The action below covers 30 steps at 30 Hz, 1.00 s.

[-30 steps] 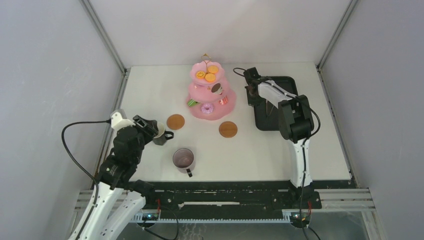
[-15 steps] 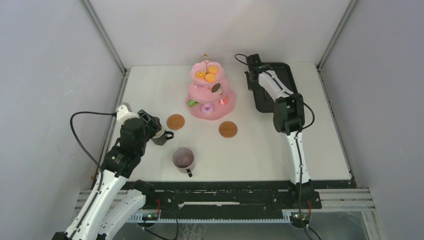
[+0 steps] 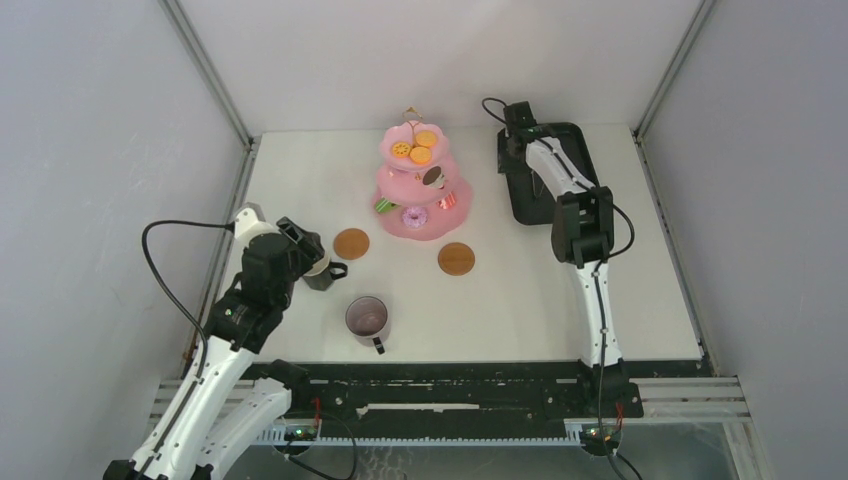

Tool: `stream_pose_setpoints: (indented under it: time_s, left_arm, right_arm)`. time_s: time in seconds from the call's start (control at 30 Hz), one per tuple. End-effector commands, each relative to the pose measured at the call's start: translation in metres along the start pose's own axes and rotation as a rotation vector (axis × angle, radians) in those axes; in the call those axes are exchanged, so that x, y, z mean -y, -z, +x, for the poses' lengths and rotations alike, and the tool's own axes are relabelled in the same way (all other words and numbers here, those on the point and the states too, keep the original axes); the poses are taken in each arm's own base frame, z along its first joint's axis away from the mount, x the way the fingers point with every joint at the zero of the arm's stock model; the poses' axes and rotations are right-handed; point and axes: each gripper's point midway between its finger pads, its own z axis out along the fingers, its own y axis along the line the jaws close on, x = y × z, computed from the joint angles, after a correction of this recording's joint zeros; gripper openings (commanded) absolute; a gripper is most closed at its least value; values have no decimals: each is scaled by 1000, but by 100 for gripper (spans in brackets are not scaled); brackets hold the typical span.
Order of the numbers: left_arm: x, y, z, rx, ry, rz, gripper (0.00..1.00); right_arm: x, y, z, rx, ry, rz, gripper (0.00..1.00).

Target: Serve the afternoon tea

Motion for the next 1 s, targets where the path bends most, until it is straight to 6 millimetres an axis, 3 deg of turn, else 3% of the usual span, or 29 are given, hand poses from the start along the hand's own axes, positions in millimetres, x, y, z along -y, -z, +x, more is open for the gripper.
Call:
stream_pose_setpoints:
  time_s: [0.0,0.3,0.47,0.5,0.73,0.97]
  left_arm:
    - [20,14,-32,72,59,64,61]
    - [23,22,-35,67,64,89,62]
    - [23,27,-31,46,53,110,62]
    - [22,28,-29,43,54,111,62]
    - [13,38,-15,9,68,133,62]
    - [4,44,-2,-26,70,134,62]
  right_arm:
    - [0,59,-53,168,-99,-39,50]
    - [-16,121,-52,227,-118,-49,50]
    - [-40,160,-26,240,-80,-33,49]
    - [-46,176,-23,257,-67,-30,49]
    - [-104,239,34,301,55,-93,41]
    - [-172,284,101,245,235,-233,39]
